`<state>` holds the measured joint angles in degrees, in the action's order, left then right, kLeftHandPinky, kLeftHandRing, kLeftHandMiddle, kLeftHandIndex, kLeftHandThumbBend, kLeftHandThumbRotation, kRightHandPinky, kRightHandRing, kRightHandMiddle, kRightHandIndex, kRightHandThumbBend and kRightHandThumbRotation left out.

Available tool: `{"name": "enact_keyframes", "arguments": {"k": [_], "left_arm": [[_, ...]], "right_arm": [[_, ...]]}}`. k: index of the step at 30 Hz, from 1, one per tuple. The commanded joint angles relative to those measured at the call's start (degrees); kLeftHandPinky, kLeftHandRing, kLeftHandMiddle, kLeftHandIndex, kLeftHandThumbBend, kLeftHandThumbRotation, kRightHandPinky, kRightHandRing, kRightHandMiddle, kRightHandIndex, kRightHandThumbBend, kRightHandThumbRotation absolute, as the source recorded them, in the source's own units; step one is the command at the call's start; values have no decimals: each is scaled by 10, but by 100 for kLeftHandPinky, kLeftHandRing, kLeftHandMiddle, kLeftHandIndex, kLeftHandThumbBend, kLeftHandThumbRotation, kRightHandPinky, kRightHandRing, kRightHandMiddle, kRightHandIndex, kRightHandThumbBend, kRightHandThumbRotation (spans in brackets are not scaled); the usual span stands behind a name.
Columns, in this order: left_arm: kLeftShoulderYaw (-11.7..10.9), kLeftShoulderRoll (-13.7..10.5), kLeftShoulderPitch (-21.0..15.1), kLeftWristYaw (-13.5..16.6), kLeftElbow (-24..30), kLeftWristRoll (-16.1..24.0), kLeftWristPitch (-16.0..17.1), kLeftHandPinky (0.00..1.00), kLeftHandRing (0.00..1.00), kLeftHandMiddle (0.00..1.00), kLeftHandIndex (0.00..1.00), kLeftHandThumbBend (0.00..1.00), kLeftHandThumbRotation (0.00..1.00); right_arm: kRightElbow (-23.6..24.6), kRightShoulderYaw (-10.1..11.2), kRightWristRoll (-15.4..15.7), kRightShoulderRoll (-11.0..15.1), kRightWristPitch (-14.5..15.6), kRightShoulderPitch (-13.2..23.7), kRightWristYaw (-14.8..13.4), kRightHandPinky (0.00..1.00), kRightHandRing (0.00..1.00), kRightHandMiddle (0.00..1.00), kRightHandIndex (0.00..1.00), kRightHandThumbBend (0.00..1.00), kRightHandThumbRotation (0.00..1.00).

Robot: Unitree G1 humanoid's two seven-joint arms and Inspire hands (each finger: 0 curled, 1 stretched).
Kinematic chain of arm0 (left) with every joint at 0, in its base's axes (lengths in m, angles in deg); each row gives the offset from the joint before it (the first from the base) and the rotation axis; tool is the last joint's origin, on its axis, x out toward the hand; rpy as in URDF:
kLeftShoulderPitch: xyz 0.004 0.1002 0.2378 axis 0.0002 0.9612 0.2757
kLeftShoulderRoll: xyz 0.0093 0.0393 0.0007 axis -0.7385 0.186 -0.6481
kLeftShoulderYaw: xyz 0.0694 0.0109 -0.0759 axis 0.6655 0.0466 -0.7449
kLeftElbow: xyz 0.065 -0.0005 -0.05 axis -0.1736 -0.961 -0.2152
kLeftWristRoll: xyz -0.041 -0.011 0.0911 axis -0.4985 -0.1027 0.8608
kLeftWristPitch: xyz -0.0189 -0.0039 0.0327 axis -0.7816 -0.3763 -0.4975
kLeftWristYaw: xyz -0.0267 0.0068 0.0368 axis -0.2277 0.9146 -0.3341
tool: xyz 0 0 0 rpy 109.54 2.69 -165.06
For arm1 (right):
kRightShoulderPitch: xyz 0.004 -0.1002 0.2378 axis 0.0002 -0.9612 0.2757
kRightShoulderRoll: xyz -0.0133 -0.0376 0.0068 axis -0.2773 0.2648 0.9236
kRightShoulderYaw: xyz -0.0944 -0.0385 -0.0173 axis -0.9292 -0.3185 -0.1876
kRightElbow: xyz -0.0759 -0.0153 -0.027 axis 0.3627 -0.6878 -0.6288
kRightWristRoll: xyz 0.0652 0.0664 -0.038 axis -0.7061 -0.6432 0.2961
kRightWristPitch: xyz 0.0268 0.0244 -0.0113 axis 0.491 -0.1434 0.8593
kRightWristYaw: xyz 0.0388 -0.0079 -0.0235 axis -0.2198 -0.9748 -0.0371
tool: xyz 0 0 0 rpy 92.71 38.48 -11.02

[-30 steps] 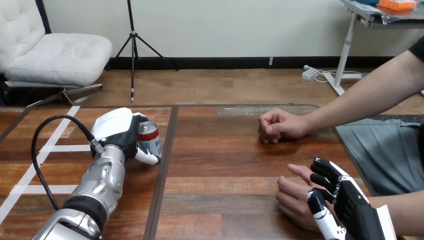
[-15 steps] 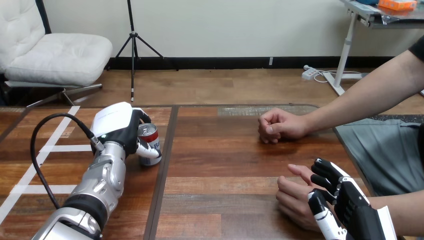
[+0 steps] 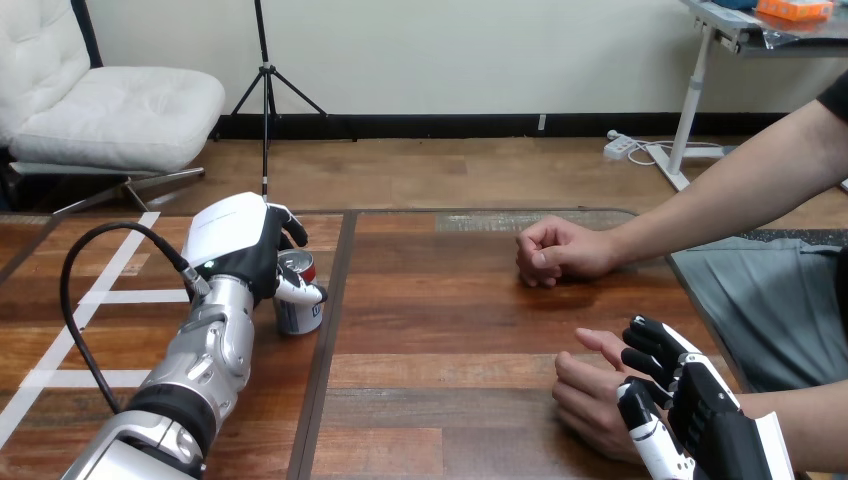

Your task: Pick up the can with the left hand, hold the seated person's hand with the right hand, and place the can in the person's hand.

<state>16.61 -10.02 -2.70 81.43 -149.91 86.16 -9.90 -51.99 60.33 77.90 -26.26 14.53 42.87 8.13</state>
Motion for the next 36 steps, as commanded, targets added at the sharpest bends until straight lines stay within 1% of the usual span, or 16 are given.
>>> {"name": "enact_keyframes", "arguments": {"k": [1, 8, 14, 20, 26, 33, 36], "left_arm": [[-4, 6, -41, 18, 3, -3, 18, 51, 59, 62, 60, 72, 0], [-5, 6, -41, 19, 4, -5, 23, 49, 57, 60, 58, 70, 0], [-11, 6, -40, 21, 5, -12, 29, 49, 56, 59, 57, 70, 0], [-8, 6, -39, 29, 5, -12, 29, 49, 55, 58, 56, 70, 0], [-11, 6, -38, 25, 4, -18, 30, 48, 54, 57, 56, 69, 0], [-10, 5, -36, 23, 4, -19, 36, 46, 52, 56, 55, 68, 0], [-10, 4, -33, 27, 4, -19, 46, 44, 50, 55, 54, 68, 0]], "right_arm": [[6, -2, 1, -5, -14, 17, 0, 78, 83, 85, 83, 53, 61], [8, -2, 3, -5, -10, 14, -1, 78, 83, 85, 83, 54, 62], [11, 0, 7, -5, -8, 13, -4, 78, 83, 85, 83, 54, 62], [11, 0, 9, -5, -7, 13, -6, 77, 83, 84, 83, 54, 62], [13, 1, 14, -5, -6, 12, -9, 77, 83, 84, 83, 54, 62], [12, 0, 8, -5, -8, 13, -7, 77, 83, 84, 83, 54, 62], [15, 0, 7, -5, -5, 12, -7, 77, 83, 84, 83, 55, 62]]}}
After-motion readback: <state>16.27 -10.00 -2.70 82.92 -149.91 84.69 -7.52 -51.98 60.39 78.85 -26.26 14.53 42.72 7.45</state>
